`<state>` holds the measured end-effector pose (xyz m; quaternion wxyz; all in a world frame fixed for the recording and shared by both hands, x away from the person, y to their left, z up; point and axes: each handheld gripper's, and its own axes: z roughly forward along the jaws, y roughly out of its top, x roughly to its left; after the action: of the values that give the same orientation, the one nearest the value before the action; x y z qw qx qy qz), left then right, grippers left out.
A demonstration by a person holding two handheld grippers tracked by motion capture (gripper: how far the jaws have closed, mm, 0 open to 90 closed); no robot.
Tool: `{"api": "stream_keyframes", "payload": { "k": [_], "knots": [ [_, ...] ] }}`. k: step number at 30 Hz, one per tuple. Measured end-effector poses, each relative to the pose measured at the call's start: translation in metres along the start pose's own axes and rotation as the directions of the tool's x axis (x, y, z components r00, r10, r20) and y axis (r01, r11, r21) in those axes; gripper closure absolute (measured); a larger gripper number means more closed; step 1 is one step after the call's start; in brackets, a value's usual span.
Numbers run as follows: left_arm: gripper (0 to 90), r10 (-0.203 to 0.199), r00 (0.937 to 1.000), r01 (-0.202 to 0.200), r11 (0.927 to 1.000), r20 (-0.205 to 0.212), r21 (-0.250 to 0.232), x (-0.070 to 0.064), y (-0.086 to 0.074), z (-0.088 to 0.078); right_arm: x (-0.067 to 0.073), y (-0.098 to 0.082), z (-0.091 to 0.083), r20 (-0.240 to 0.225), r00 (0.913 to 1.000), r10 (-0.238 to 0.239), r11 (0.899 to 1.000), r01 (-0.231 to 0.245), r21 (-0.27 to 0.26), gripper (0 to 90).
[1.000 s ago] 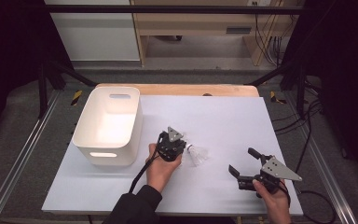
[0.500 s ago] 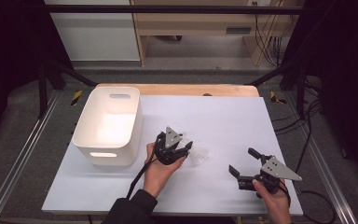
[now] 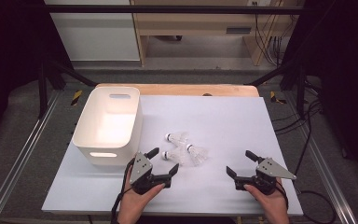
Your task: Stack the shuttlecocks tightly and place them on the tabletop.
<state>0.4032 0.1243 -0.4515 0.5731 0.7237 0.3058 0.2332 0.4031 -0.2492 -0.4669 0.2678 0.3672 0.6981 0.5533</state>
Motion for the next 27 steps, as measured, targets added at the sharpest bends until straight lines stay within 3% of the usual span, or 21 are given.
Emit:
{"api": "stream_keyframes", "payload": {
  "k": [2,8,12,14,18,22,24,27],
  "knots": [
    [4.2,-0.001,0.9999,0.001,0.9999,0.012,0.011,0.001,-0.004,-0.001,0.003,0.001,0.002,0.004,0.9997,0.025,0.999,-0.026,0.019,5.4],
    [3.6,-0.03,0.999,0.03,0.9994,0.034,-0.014,0.006,-0.015,-0.008,0.023,0.007,0.012,-0.045,0.997,0.063,0.996,-0.06,0.066,7.2],
    [3.4,-0.015,0.9992,0.015,0.9997,0.038,-0.019,0.004,-0.016,-0.01,0.04,0.011,0.021,-0.057,0.9969,0.055,0.992,-0.048,0.113,9.1],
    [3.3,-0.022,0.9991,0.023,0.9994,0.035,-0.027,0.004,-0.017,-0.013,0.05,0.012,0.029,-0.064,0.9964,0.056,0.987,-0.045,0.154,11.5],
    [3.2,-0.038,0.9985,0.039,0.9985,0.039,-0.037,0.003,-0.021,-0.017,0.058,0.014,0.036,-0.082,0.9943,0.068,0.983,-0.052,0.175,13.9],
    [3.1,-0.029,0.9986,0.032,0.9982,0.043,-0.051,0.001,-0.02,-0.016,0.066,0.013,0.047,-0.075,0.995,0.066,0.975,-0.048,0.218,17.1],
    [3.2,-0.026,0.9987,0.028,0.9983,0.043,-0.051,0.001,-0.021,-0.016,0.068,0.01,0.056,-0.051,0.9956,0.078,0.965,-0.062,0.255,25.1],
    [3.2,-0.026,0.999,0.028,0.9988,0.037,-0.04,0.001,-0.022,-0.015,0.07,0.01,0.063,-0.042,0.9959,0.08,0.96,-0.065,0.272,32.1]
  ]
}}
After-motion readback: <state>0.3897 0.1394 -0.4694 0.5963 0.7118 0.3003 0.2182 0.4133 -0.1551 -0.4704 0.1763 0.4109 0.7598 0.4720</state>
